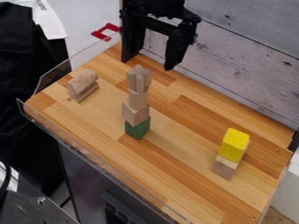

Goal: Put the plus on top of the yellow cube

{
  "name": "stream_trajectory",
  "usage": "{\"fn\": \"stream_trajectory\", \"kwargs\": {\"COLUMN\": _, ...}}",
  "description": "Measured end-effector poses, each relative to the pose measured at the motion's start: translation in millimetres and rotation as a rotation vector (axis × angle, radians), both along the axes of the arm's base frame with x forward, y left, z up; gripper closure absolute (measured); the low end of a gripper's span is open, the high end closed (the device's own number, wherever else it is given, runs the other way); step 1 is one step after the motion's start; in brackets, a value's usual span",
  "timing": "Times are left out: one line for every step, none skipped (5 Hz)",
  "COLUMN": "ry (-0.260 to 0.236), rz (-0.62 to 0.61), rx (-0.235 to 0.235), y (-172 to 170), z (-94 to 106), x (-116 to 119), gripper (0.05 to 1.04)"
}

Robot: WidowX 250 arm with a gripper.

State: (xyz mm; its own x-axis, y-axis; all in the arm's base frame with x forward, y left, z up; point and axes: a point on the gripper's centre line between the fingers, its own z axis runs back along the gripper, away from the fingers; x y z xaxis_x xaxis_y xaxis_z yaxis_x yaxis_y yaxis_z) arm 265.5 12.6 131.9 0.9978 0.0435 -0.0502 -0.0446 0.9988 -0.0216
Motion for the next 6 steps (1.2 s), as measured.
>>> {"fn": "stream_trajectory", "kwargs": {"ry": 0.032, "rz": 0.002, "rx": -0.002, "y": 0, "z": -8.1, "x": -2, "gripper": 0.084}}
{"fn": "stream_trajectory", "kwargs": {"ry": 0.042, "rz": 0.018, "rx": 0.004, "y": 2, "z": -11.9, "x": -1, "gripper": 0.084}}
{"fn": "stream_trajectory", "kwargs": {"ry": 0.039, "rz": 0.023, "rx": 0.004, "y": 4, "z": -12.8, "x": 0, "gripper": 0.084}}
{"fn": "stream_trajectory", "kwargs": {"ry": 0.054, "rz": 0.033, "rx": -0.001, "y": 9, "z": -17.7, "x": 0, "gripper": 0.084}}
{"fn": "stream_trajectory", "kwargs": {"ry": 0.068, "rz": 0.039, "rx": -0.001, "y": 11, "z": -24.9, "x": 1, "gripper": 0.084}}
{"fn": "stream_trajectory", "kwargs": {"ry": 0.103, "rz": 0.04, "rx": -0.003, "y": 13, "z": -35.7, "x": 2, "gripper": 0.084}}
